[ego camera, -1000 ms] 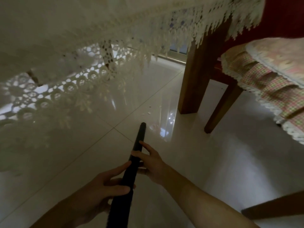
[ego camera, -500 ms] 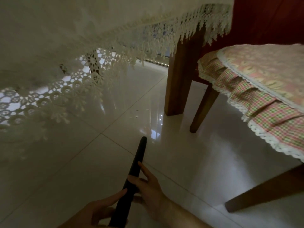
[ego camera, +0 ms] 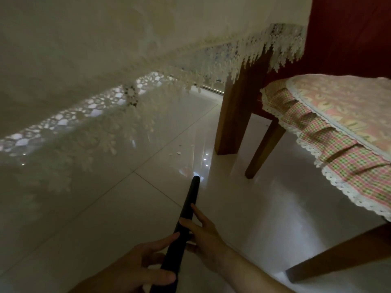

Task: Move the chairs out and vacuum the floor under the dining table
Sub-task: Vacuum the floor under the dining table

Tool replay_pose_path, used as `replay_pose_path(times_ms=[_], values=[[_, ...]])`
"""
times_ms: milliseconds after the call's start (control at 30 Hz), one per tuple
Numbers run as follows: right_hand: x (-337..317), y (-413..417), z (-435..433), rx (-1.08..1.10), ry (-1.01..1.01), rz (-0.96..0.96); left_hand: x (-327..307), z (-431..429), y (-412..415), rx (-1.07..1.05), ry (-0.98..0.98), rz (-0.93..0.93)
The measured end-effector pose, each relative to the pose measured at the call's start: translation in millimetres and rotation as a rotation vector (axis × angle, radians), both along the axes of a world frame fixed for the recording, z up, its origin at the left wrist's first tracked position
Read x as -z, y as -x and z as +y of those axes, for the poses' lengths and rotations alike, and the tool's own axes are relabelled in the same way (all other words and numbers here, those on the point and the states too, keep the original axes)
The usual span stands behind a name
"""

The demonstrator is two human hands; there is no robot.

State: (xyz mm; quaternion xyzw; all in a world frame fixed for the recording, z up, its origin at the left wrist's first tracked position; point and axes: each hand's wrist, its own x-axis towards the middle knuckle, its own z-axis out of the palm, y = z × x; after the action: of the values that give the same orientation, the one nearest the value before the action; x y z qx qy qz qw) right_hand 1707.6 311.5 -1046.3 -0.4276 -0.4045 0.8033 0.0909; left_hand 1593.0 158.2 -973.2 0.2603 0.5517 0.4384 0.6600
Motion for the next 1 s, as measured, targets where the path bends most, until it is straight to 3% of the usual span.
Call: replay_pose_path(times_ms=[300, 600, 1000], values=[[-3.9, 56.5, 41.4, -0.141, -0.027, 0.018, 9.3, 28.6, 27.0, -0.223, 0.185, 0.027], [-10.0, 65.3, 74.0, -0.214, 0.003, 0.024, -7.8, 65.9, 26.0, -0.231, 0.295, 0.079], [0.8, 128.4, 72.9, -0.204, 0.012, 0.092, -8.6, 64.6, 89.5, -0.188, 0.297, 0.127]])
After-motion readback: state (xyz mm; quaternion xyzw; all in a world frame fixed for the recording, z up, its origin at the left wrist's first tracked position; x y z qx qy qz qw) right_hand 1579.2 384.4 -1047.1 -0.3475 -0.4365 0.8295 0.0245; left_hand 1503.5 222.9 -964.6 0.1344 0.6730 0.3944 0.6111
